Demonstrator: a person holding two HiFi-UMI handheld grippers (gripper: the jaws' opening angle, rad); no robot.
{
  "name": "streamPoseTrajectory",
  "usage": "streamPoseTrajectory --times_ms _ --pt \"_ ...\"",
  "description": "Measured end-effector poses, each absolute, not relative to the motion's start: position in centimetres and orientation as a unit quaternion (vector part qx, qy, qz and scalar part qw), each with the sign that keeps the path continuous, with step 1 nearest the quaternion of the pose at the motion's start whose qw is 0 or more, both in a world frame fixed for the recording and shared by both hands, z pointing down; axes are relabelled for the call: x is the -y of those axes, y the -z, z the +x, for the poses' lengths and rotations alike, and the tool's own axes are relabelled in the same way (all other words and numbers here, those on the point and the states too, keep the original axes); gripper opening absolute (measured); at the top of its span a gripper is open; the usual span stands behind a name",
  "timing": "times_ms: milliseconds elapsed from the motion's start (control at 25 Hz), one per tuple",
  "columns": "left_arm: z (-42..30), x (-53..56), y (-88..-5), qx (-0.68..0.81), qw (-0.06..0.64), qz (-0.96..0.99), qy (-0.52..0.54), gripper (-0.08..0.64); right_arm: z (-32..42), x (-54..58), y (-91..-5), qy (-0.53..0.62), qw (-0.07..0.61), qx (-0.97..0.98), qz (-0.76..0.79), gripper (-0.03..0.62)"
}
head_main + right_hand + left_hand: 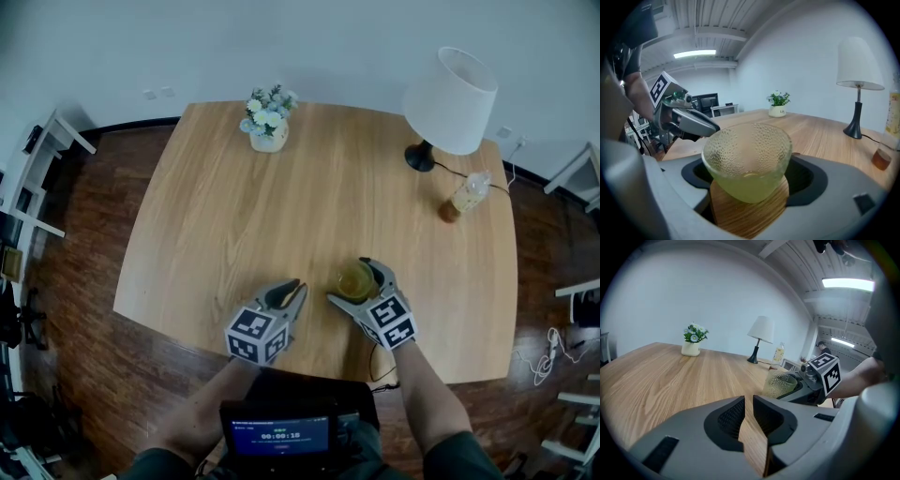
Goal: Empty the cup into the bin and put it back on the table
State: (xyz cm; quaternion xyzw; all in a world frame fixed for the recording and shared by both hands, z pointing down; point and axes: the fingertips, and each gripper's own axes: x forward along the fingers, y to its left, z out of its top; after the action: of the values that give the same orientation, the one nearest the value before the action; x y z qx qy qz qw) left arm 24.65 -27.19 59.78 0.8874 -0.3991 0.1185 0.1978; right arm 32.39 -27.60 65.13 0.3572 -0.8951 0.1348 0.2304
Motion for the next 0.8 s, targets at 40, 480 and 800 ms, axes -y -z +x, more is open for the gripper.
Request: streamPoseTrajectory --times_ms 40,480,800 --pt "24.6 27.3 -59.9 0.4 0.197 0.887 -0.117 0.055 32.4 27.7 -65.2 -0.132 0.229 0.896 0.358 0.449" --pt "24.6 28.1 -59.4 0.406 0.182 0.89 -0.099 0.002 32.9 28.6 -64.9 -0.116 0.206 0.899 0.367 0.399" --pt "24.3 27.3 -57.3 0.398 0.178 0.896 -0.08 0.002 33.5 28.4 -61.2 -0.13 0.164 0.9 0.384 0.396"
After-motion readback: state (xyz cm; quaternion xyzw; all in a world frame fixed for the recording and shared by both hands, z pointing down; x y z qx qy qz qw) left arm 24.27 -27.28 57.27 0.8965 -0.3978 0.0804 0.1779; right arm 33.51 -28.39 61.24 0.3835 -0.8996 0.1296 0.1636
